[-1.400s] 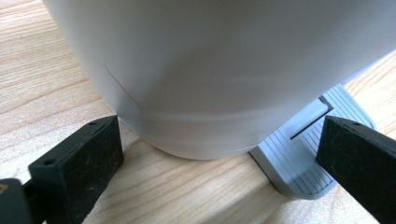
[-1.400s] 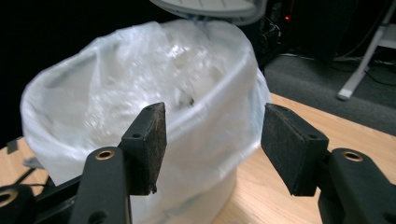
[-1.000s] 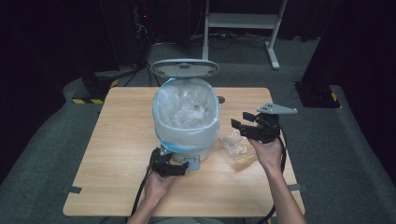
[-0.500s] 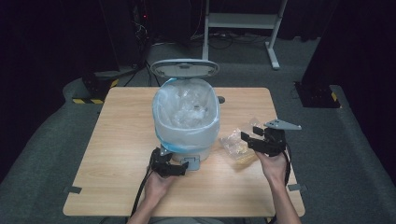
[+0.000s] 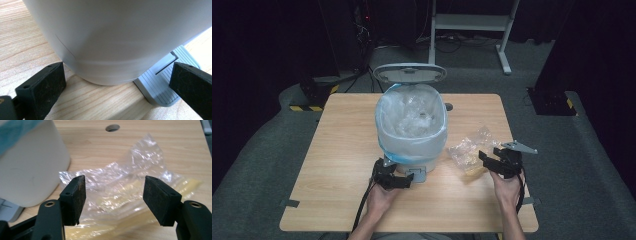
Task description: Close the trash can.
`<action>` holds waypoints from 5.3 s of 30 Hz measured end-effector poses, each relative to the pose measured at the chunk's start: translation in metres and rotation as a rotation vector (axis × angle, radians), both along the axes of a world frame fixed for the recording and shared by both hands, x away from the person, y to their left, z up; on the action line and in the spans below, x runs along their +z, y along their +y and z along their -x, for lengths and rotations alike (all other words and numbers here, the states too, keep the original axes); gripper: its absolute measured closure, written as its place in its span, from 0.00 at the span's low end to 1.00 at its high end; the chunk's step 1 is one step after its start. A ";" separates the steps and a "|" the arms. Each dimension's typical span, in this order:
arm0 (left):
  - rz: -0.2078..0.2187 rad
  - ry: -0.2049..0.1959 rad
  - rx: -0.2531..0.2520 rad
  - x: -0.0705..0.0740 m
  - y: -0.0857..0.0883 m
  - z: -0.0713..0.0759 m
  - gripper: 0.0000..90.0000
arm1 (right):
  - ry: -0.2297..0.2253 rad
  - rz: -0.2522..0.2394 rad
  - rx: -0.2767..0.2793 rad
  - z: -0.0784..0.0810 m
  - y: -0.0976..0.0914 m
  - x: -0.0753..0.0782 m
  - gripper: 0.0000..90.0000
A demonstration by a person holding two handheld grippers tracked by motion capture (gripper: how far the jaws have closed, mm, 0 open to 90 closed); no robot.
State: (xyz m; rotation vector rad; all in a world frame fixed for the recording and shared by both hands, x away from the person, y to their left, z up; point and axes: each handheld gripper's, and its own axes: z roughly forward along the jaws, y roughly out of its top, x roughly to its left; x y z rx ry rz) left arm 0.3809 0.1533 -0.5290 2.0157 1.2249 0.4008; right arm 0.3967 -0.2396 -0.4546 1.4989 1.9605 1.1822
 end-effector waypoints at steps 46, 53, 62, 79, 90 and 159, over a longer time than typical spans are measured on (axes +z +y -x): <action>-0.008 -0.003 -0.002 0.000 0.000 0.000 0.01 | 0.107 -0.166 -0.192 -0.007 -0.027 -0.055 0.32; -0.007 -0.003 -0.002 0.000 0.000 0.000 0.01 | 0.087 -0.168 -0.211 -0.006 -0.025 -0.053 0.29; -0.007 -0.003 -0.002 0.000 0.000 0.000 0.01 | 0.057 -0.150 -0.218 -0.018 -0.015 -0.038 0.24; -0.009 -0.003 -0.002 0.000 0.000 0.000 0.01 | 0.178 -0.045 -0.190 -0.044 -0.001 -0.062 0.51; -0.008 -0.003 -0.002 0.000 0.000 0.000 0.01 | 0.175 -0.009 -0.093 -0.043 0.003 -0.062 0.83; -0.008 -0.003 -0.002 0.000 0.000 0.000 0.01 | -0.208 -0.006 0.196 0.017 0.004 0.116 0.97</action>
